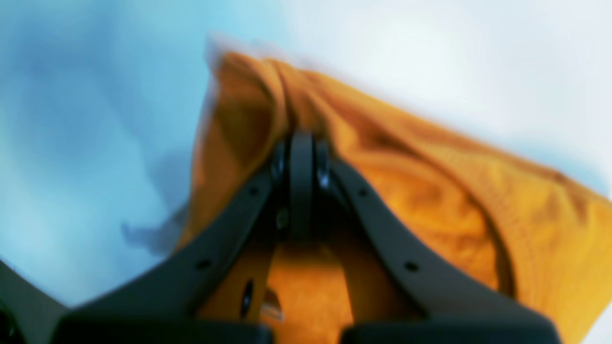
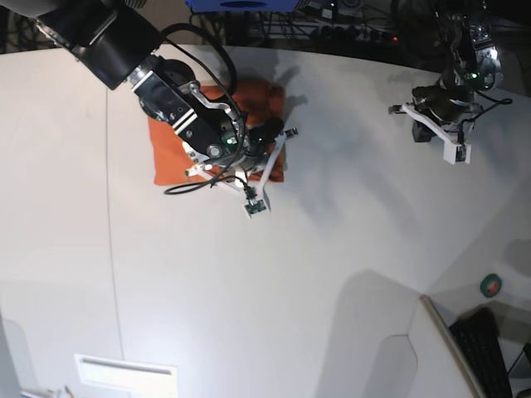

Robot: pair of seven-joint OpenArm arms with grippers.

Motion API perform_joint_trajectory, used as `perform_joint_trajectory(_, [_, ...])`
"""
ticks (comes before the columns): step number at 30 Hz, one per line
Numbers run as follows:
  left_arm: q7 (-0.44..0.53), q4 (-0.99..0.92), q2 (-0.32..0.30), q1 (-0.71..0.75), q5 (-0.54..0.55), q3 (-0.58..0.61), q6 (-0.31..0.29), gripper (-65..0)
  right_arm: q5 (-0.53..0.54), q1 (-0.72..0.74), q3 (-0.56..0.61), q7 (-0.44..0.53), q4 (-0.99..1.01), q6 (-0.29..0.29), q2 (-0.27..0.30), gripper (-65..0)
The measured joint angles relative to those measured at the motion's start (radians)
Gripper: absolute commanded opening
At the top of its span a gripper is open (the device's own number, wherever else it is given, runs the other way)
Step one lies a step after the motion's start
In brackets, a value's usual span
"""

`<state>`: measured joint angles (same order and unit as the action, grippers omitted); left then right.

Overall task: Layout the t-shirt on the table in an organized manner, then fold the t-shirt properly
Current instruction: 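Release the left gripper and press the folded bundle with the right gripper, then move the left gripper to the bundle's edge and grasp the fabric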

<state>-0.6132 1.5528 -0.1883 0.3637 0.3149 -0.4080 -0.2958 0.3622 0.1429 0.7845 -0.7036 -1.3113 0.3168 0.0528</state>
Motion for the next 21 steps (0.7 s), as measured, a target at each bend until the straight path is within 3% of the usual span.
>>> perform_joint_trajectory(5, [-0.004, 0.013, 0.002, 0.007, -0.003, 0.066, 0.002, -65.0, -0.005, -0.027, -0.009, -0.041, -0.3, 0.003, 0.064, -65.0])
perform_joint_trajectory(7, [-0.011, 0.054, -0.002, 0.016, 0.025, 0.091, 0.005, -65.0, 0.014, -0.063, -0.066, -0.061, -0.385, 0.008, 0.09, -65.0])
perform_joint_trajectory(12, [-0.23, 0.212, -0.006, 0.023, 0.317, 0.095, 0.0, -65.0, 0.0, -0.149, -0.253, -0.075, -0.423, 0.036, 0.171, -65.0])
perform_joint_trajectory(14, [-0.241, 0.24, -0.011, 0.022, 0.383, 0.1, 0.006, -46.6, -0.004, -0.157, -0.297, -0.06, -0.423, 0.036, 0.192, -65.0])
perform_joint_trajectory(15, [-0.238, 0.242, -0.011, 0.021, 0.421, 0.102, 0.005, -34.4, -0.003, -0.161, -0.308, -0.056, -0.424, 0.036, 0.204, -65.0])
perform_joint_trajectory(18, [-0.238, 0.224, -0.005, 0.008, 0.435, 0.161, 0.008, -5.4, 0.009, -0.191, -0.346, -0.062, -0.424, 0.035, 0.215, -65.0])
perform_joint_trajectory(19, [-0.242, 0.209, -0.005, -0.002, 0.435, 0.193, 0.009, 0.0, 0.013, -0.202, -0.361, -0.065, -0.424, 0.034, 0.22, -65.0])
perform_joint_trajectory(21, [-0.244, 0.177, 0.005, -0.032, 0.443, 0.255, 0.008, 0.0, 0.012, -0.219, -0.397, -0.068, -0.424, 0.017, 0.227, -65.0])
